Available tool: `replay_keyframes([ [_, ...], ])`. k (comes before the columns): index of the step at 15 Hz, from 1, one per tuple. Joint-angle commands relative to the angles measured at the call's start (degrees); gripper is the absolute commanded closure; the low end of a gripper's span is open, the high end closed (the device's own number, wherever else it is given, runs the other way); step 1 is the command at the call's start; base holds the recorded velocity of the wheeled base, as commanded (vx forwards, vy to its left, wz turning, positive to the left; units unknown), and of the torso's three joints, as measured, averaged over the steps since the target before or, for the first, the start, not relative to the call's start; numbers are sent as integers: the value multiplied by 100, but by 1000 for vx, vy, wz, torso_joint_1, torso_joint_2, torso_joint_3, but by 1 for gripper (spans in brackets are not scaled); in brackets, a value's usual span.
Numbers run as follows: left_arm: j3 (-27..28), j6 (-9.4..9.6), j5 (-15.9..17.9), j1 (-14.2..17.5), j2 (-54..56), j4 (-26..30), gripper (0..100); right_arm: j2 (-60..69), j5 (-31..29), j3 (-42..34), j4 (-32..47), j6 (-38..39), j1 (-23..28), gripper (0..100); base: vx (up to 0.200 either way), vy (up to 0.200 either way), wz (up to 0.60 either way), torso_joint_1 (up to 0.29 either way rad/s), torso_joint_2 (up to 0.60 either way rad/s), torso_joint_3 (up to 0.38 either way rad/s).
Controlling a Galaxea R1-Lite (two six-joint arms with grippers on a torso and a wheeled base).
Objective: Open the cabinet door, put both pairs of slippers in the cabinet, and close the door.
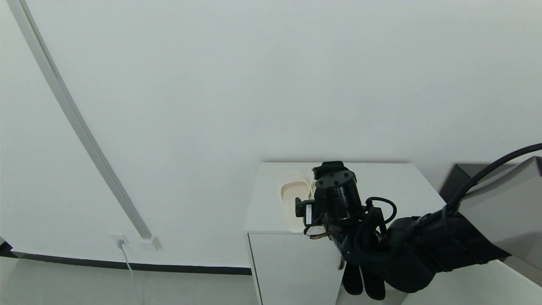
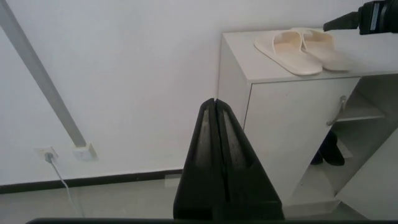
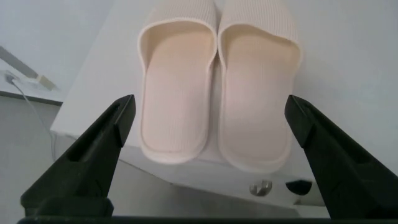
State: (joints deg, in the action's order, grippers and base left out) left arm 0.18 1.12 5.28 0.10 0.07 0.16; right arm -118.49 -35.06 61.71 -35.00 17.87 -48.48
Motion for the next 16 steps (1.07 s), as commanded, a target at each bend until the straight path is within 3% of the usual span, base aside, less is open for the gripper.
replay_keyframes([
  [1, -1, -7, -1, -1, -7, 2, 100, -157, -1, -159, -86, 6, -21, 0, 200, 0, 0, 12, 7, 2],
  [5, -1, -7, -9, -1, -7, 2, 100, -543, -1, -106, -315, -21, -21, 0, 0, 0, 0, 0, 0, 0],
  [16, -1, -7, -9, -1, -7, -7, 100, -1633, 105, 1282, -411, -302, 550, 0, 0, 0, 0, 0, 0, 0],
])
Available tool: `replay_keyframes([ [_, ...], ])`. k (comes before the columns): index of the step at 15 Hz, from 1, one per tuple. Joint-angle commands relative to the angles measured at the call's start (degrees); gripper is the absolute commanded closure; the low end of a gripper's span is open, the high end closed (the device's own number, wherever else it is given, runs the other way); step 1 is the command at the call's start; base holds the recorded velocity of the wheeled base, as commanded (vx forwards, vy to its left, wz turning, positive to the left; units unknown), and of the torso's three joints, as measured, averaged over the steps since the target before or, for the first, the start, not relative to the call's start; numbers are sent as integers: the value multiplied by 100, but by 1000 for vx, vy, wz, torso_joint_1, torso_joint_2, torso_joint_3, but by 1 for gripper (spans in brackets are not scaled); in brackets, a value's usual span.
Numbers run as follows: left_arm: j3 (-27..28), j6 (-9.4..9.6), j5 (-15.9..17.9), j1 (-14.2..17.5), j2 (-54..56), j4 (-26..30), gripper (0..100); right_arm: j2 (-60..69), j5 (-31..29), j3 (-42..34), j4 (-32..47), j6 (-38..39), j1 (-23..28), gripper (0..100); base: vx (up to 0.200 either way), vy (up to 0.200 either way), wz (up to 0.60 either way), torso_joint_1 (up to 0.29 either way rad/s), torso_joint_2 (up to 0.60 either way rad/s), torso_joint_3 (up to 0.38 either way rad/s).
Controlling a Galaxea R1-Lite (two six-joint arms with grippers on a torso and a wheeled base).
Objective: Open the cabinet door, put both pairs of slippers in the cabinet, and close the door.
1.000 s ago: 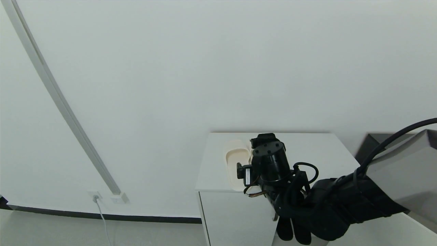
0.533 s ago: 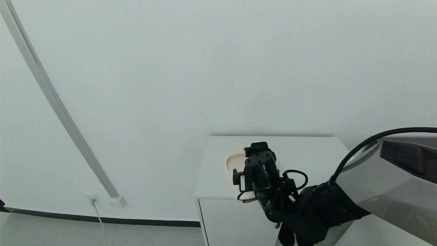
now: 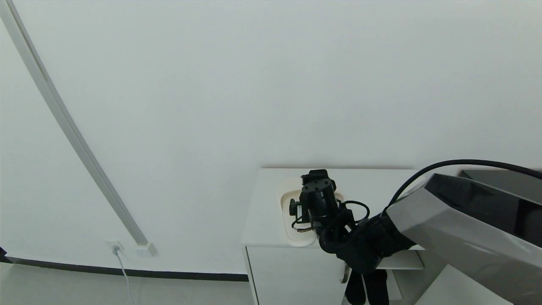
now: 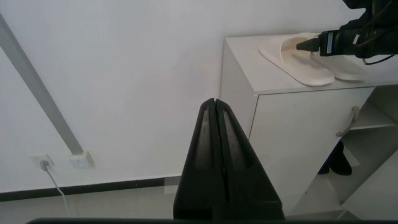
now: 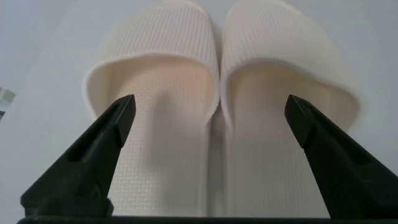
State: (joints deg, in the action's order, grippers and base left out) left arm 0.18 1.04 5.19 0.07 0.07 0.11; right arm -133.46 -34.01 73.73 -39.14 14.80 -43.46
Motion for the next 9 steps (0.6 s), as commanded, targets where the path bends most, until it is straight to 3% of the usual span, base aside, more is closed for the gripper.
replay_keyframes([
  [1, -1, 2, -1, 1, -7, 7, 100, -180, 114, 186, 3, -39, 92, 0, 0, 0, 0, 0, 0, 0],
  [9, -1, 2, -1, 1, -7, -2, 100, -690, 202, 1205, 443, -47, 206, 0, 0, 0, 0, 0, 0, 0],
])
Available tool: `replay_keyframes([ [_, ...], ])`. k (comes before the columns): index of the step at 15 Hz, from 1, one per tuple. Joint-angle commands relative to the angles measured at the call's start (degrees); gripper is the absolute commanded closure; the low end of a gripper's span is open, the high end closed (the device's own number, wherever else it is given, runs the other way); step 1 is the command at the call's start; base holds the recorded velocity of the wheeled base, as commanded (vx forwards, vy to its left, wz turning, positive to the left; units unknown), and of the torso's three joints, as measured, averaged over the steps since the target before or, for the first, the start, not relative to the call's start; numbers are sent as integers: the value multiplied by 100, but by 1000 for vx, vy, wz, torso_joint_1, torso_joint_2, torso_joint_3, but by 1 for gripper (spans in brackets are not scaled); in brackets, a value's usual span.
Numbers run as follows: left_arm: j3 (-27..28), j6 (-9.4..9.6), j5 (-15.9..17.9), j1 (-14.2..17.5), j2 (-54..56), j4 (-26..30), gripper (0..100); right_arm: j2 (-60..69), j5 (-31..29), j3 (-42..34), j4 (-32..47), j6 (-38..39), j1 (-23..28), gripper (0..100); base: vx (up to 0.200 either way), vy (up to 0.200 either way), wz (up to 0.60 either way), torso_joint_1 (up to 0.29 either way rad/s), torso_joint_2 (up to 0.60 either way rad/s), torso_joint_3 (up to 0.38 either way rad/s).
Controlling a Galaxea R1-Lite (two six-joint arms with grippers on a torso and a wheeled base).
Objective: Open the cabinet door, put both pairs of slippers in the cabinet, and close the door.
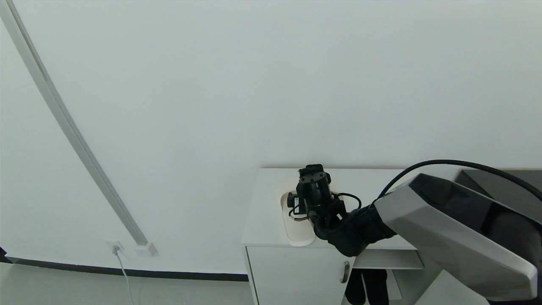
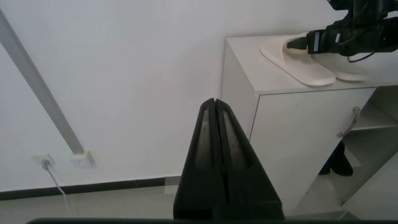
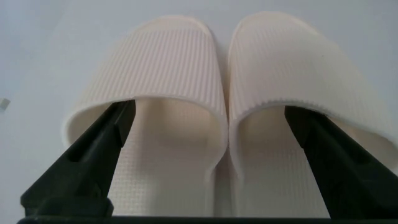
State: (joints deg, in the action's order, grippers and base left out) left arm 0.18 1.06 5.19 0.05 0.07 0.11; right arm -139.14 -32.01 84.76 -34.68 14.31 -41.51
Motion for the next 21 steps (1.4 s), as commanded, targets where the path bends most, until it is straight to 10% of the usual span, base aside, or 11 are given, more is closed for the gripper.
replay_keyframes([
  [1, -1, -1, -1, 4, -7, 7, 100, -139, 2, 128, 5, 1, 11, 0, 0, 0, 0, 0, 0, 0],
  [2, -1, -1, -1, 4, -7, -2, 100, -148, 2, 137, 5, 1, 20, 0, 0, 0, 0, 0, 0, 0],
  [3, -1, -1, -1, 4, -7, -2, 100, -175, 2, 137, -3, 1, 29, 100, 0, 0, 0, 0, 0, 0],
  [14, -1, -9, -1, 4, -7, -2, 100, 476, 11, -241, -30, 19, 2, 100, 0, 0, 0, 0, 0, 0],
  [21, -1, -1, -1, 4, -7, -2, 100, 2735, 1162, -2772, -733, -394, -24, 100, 0, 0, 0, 0, 0, 0],
])
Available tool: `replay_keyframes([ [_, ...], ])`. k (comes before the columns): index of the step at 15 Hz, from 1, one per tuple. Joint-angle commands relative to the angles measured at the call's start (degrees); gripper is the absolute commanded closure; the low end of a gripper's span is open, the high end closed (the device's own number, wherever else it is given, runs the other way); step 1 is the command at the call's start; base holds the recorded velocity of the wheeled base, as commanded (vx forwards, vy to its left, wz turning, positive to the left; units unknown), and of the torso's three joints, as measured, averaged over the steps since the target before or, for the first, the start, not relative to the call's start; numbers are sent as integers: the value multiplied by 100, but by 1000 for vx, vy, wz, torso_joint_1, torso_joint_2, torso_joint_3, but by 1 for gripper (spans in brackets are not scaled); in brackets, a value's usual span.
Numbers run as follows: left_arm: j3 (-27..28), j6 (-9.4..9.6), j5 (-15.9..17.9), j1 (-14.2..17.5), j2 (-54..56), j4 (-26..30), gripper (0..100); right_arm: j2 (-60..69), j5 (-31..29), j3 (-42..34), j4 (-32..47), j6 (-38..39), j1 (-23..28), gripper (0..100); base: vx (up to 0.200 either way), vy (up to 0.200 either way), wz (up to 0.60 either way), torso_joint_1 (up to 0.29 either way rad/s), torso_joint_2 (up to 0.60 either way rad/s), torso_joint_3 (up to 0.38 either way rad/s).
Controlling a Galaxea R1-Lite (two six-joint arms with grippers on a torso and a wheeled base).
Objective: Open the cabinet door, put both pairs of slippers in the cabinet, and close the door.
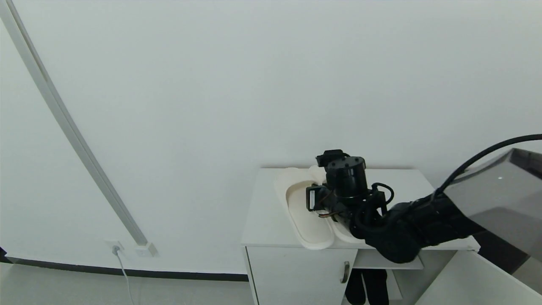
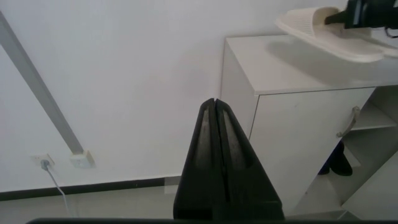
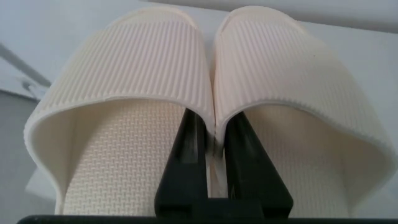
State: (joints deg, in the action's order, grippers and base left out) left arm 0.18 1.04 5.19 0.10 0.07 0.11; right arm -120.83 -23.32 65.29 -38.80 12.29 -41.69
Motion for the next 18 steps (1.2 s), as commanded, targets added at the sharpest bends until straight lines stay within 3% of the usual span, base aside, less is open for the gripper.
replay_keyframes([
  [1, -1, 2, -1, -1, -7, -2, 100, 1097, 469, -1247, -576, -350, -6, 100, 0, 0, 0, 0, 0, 0],
  [3, -1, 2, -1, -1, -7, 7, 100, 1475, 724, -1941, -927, -517, -23, 100, 0, 0, 0, 0, 0, 0],
  [6, -1, 2, -1, -1, -7, -2, 100, 2187, 1400, -2680, -971, -578, -111, 100, 0, 0, 0, 0, 0, 0],
  [8, -1, 2, -1, -1, -7, -2, 100, 2609, 1532, -3075, -954, -578, -234, 100, 0, 0, 0, 0, 0, 0],
  [16, -1, 2, -1, -1, -7, 7, 100, 2811, 1699, -3365, -919, -552, -489, 100, 0, 0, 0, 0, 0, 0],
  [18, -1, -7, -1, -1, -7, 7, 100, 2802, 1699, -3392, -901, -552, -489, 100, -200, 0, 0, 2, 2, 0],
])
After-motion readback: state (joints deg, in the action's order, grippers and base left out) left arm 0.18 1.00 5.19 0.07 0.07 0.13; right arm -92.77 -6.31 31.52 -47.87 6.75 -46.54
